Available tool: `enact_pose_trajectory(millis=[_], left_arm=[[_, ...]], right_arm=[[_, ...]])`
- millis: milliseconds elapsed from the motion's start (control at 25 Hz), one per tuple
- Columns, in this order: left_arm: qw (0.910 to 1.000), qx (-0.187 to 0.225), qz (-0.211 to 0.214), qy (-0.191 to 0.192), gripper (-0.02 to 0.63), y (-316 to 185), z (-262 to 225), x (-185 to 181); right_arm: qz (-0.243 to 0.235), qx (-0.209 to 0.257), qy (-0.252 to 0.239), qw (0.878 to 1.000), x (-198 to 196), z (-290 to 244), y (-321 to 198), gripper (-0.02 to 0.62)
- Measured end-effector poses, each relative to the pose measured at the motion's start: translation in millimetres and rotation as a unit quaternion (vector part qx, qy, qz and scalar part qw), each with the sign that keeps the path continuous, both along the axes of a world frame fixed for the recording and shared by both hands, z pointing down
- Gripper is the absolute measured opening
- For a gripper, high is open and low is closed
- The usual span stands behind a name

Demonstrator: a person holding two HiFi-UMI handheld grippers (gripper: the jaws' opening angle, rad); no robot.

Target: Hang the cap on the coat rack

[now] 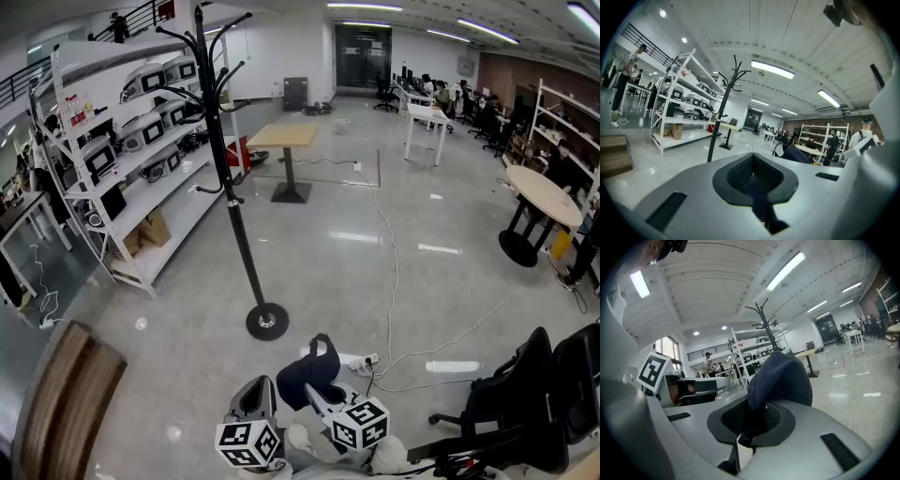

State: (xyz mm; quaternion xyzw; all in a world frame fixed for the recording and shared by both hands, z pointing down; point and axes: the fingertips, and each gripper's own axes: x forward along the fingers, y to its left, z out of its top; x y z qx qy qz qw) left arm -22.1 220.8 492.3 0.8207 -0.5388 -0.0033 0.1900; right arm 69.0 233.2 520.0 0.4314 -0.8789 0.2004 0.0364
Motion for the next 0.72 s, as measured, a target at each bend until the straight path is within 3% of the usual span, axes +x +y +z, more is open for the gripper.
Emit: enact_pose_trajectory(millis=[720], left_arm=[[1.0, -0.008, 0.003, -0.003, 0.002, -100, 0, -37]], right_arm=[[-0.003, -0.01, 0.001, 1.0, -40, -1, -101, 0.025]])
